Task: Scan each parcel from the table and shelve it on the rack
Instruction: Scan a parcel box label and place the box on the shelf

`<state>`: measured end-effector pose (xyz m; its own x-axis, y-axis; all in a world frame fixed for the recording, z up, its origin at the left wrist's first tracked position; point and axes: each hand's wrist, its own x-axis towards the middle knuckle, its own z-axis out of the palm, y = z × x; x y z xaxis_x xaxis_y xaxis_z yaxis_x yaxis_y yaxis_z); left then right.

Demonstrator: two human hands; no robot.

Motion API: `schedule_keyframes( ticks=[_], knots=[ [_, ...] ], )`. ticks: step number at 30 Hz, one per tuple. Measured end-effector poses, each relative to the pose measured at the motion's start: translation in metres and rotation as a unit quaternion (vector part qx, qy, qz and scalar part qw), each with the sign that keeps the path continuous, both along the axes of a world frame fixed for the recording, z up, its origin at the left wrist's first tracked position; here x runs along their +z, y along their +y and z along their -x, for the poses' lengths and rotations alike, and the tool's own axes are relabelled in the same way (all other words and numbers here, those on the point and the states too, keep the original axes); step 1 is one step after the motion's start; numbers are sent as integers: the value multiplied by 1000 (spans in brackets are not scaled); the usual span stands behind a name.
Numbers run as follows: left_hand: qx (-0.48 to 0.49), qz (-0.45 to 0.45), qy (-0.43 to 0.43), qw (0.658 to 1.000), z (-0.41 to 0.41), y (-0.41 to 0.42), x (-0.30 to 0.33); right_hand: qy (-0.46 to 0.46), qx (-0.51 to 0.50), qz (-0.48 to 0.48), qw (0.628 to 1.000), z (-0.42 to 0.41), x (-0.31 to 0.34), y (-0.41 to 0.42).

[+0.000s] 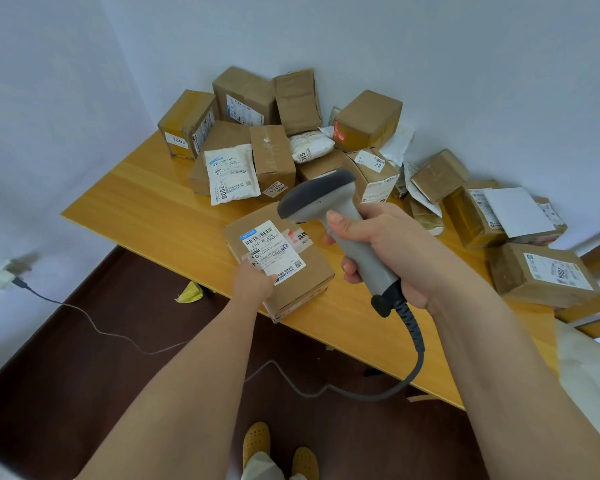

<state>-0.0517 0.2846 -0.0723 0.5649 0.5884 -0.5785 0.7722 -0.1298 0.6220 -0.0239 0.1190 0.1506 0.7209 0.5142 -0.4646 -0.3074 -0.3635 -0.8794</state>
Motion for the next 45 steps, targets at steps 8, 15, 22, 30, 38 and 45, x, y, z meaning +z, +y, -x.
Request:
schedule_keyframes(
  ticks=[8,15,22,30,38,45],
  knots=[
    [103,204,34,973,3,9,-6,34,-70,14,997,-18,-76,13],
    [134,317,-31,938,14,24,-17,113,-125,49,984,-24,-163,25],
    [177,368,-75,910,63,46,3,85,-96,11,992,-5,-158,43],
    [258,328,-241,876,170,38,65,57,21,-49,997,54,-115,60],
    [427,223,-376,791,342,-19,106,-1,224,-91,970,193,-77,76],
    [544,169,-422,705,533,-62,132,15,386,-119,915,351,-51,83]
  ],
)
